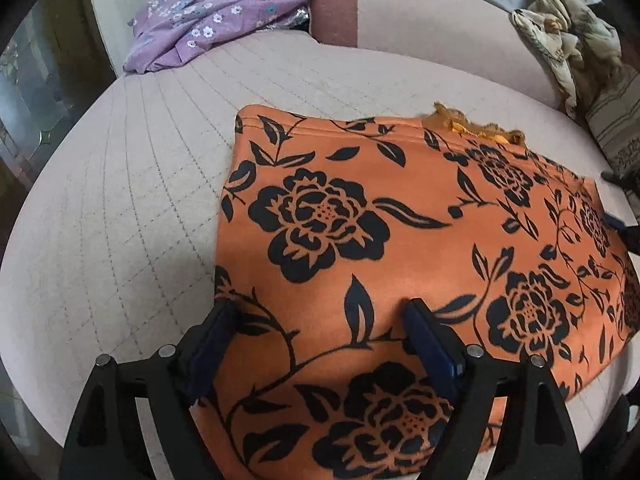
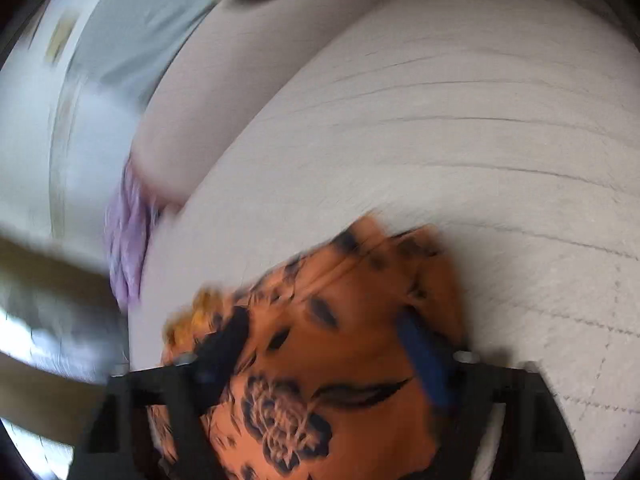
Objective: Fold small clothes
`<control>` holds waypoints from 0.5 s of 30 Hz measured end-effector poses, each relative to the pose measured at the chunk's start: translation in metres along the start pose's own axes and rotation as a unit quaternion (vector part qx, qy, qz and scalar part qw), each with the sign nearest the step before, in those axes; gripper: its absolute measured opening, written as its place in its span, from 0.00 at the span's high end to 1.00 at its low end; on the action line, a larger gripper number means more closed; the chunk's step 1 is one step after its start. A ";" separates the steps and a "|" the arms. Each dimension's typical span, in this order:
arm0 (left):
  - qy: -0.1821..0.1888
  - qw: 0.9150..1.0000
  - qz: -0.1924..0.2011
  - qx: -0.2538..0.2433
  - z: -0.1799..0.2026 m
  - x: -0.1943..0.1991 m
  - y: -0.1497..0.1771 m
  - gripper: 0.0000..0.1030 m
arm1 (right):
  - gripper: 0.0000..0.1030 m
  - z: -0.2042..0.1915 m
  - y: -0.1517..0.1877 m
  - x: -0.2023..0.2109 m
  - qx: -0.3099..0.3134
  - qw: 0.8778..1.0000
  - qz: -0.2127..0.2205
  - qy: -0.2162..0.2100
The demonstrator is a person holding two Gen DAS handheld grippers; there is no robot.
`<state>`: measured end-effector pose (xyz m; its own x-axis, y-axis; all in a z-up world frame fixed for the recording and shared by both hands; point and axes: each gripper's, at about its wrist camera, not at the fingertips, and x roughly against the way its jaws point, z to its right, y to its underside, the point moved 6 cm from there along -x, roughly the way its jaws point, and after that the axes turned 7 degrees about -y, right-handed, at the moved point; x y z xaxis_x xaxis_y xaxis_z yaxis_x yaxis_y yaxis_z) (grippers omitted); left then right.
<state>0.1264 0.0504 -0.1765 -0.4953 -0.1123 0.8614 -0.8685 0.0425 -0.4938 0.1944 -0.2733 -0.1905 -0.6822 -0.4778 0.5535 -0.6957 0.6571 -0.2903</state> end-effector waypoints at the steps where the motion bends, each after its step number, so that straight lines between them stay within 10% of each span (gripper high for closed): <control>1: 0.002 1.000 0.002 0.005 -0.002 0.001 0.000 0.16 | 0.26 -0.004 0.001 0.007 -0.005 1.000 0.011 -0.003; 8: -0.006 0.999 -0.012 0.035 -0.010 0.006 0.003 0.17 | 0.19 -0.054 0.087 0.044 0.107 0.993 -0.043 -0.035; 15: -0.012 0.999 0.012 0.033 -0.018 0.040 0.009 0.16 | 0.19 -0.030 0.125 0.069 0.126 0.991 -0.036 0.033</control>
<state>0.0989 0.0637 -0.1441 -0.5148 -0.1354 0.8465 -0.8529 -0.0192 -0.5218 0.0672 -0.2066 -0.1656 -0.6191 -0.4734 0.6267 -0.7812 0.4533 -0.4293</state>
